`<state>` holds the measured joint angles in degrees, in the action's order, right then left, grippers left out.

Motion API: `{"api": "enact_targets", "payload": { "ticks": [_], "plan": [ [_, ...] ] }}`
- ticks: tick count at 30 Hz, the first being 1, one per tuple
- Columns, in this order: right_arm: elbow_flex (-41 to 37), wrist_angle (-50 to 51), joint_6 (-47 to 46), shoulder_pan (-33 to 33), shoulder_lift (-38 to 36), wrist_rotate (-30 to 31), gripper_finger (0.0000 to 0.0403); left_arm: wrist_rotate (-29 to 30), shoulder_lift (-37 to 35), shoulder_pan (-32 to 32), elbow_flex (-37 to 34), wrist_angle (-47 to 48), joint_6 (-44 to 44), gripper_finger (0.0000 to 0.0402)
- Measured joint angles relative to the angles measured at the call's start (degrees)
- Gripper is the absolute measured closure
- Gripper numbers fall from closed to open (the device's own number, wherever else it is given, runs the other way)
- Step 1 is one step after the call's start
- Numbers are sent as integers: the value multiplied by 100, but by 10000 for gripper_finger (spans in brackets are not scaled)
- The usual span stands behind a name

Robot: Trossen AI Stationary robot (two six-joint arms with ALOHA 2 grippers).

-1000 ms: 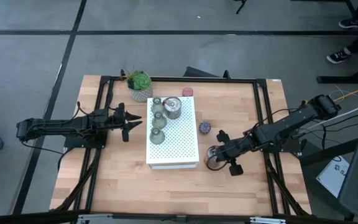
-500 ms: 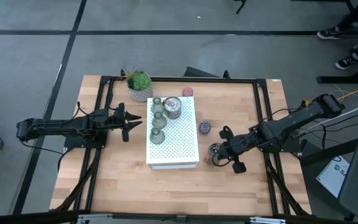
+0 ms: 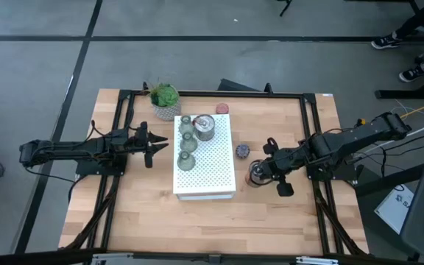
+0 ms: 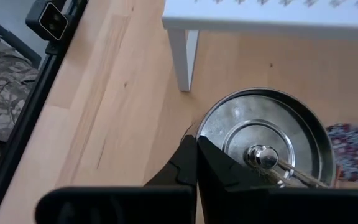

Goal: Pick & Place candle stick holders
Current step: Align the orange scented candle with the other orange scented candle on the shelf

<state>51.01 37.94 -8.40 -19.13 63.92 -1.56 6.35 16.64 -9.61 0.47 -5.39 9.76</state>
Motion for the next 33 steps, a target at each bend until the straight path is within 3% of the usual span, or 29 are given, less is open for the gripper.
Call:
{"api": "enact_targets", "payload": {
  "ticks": [9,18,33],
  "plan": [
    [1034,1053,455,273,0,0,403,0,0,2,1,2,2,294],
    [1644,912,1444,555,110,284,403,0,-2,2,1,2,1,294],
    [3108,970,3210,1109,1675,128,403,0,-2,0,0,2,2,294]
  ]
}}
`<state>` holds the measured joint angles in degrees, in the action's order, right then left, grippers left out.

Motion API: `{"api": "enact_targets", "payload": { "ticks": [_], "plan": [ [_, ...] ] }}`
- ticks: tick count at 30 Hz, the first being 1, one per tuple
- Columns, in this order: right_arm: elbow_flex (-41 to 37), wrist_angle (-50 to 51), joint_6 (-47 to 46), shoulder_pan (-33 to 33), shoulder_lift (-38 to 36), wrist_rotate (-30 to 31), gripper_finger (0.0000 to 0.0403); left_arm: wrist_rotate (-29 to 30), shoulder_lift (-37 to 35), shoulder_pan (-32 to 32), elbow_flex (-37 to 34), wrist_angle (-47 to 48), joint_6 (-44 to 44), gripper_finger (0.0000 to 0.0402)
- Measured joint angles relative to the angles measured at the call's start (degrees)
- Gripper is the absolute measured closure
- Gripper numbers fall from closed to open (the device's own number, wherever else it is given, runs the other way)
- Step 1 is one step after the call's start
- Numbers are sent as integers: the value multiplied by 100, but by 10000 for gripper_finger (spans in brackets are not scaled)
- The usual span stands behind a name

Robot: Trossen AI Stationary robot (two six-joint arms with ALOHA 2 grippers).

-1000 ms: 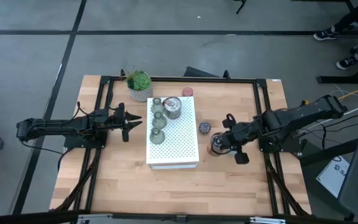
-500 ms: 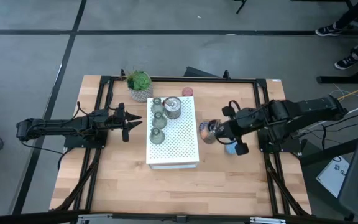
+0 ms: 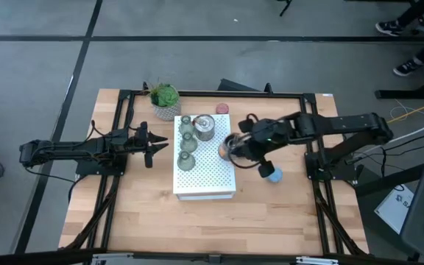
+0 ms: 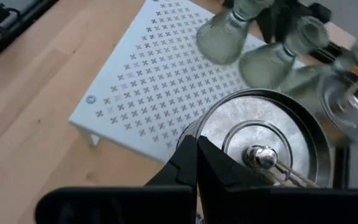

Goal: Pick & Place candle stick holders
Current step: Align the orange scented candle with the other orange scented candle on the shelf

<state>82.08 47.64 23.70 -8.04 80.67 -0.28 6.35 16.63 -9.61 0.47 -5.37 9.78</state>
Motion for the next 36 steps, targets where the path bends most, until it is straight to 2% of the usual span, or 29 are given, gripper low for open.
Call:
{"api": "enact_targets", "payload": {
  "ticks": [6,14,25,32,36],
  "plan": [
    [806,287,381,210,766,-551,403,0,0,1,1,0,0,294],
    [1581,535,685,335,1515,-644,403,0,1,1,0,0,-1,294],
    [1788,248,1037,389,1811,-653,403,0,0,0,0,0,-2,294],
    [1797,117,1087,551,1885,-1080,403,0,0,2,2,0,0,294],
    [1790,122,1082,564,2013,-1080,403,0,2,1,0,-1,-1,294]
  ]
}}
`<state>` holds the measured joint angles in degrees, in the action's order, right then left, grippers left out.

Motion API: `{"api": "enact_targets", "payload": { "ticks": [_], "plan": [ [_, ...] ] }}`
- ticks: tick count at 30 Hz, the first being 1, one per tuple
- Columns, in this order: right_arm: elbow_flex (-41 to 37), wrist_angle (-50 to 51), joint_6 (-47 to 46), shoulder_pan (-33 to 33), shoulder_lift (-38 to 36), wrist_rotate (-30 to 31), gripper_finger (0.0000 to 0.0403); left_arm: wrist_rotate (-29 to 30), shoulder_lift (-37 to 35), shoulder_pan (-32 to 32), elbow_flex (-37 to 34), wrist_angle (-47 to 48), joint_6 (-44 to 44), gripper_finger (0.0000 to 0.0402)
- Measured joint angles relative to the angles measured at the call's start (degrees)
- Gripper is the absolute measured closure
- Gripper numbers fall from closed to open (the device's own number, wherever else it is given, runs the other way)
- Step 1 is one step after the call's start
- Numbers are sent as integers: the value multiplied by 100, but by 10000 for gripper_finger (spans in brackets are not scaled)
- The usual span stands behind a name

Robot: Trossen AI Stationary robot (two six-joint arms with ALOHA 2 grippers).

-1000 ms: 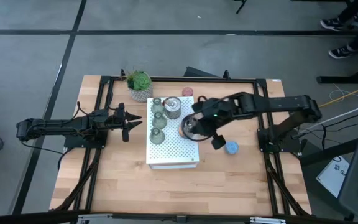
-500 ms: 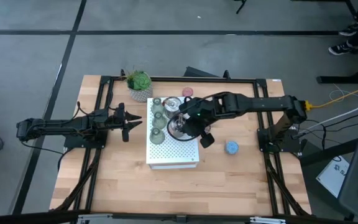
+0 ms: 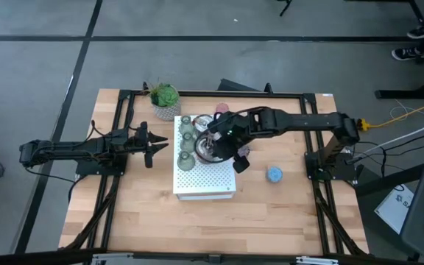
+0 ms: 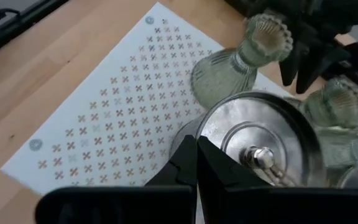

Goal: Pick & Place candle stick holders
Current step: Align the orange scented candle with the other orange scented candle on the shelf

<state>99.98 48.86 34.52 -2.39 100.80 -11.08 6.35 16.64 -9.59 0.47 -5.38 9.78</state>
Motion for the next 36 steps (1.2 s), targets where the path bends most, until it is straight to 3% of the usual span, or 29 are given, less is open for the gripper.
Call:
{"api": "enact_targets", "payload": {
  "ticks": [17,27,36],
  "plan": [
    [0,-131,40,2,88,5,401,-1,0,0,1,0,1,294],
    [0,-187,257,0,88,-8,352,0,0,0,0,1,1,294],
    [56,-185,196,2,-111,-47,337,0,0,-1,0,-1,1,294]
  ]
}}
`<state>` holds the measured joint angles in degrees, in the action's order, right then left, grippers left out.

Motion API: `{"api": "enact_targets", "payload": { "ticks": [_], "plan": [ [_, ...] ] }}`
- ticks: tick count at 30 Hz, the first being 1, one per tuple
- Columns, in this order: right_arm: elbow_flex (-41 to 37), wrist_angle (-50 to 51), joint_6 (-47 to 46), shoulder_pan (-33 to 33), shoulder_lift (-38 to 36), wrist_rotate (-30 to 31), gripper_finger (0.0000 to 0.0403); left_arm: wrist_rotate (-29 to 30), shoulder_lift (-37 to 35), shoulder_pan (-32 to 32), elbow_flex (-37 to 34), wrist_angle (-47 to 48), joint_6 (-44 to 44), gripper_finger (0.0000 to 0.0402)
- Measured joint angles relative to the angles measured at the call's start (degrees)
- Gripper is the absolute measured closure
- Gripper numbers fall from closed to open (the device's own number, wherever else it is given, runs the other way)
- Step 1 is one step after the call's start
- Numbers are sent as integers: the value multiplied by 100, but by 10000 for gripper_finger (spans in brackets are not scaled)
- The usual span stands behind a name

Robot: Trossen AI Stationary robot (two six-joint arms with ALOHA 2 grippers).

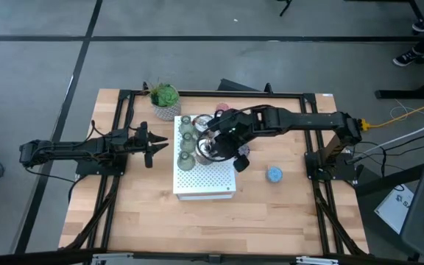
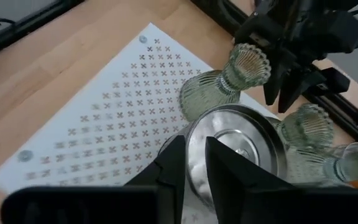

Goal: Pick & Place candle stick holders
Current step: Align the orange scented candle with the other orange scented candle on the shelf, then put the black patterned scented candle on the shelf

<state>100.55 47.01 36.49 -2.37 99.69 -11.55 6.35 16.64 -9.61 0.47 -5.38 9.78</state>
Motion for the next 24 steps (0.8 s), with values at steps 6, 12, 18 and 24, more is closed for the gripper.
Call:
{"api": "enact_targets", "payload": {
  "ticks": [6,12,18,24],
  "plan": [
    [186,649,-2,-9,-445,-357,336,-1,0,1,0,2,-1,294],
    [188,1608,-276,13,-899,-354,336,0,-1,1,2,-1,0,294],
    [127,2687,-744,12,-1114,-372,336,0,-2,0,1,1,0,294],
    [-536,3017,-917,179,-1284,-370,336,0,0,0,0,-5,-1,294]
  ]
}}
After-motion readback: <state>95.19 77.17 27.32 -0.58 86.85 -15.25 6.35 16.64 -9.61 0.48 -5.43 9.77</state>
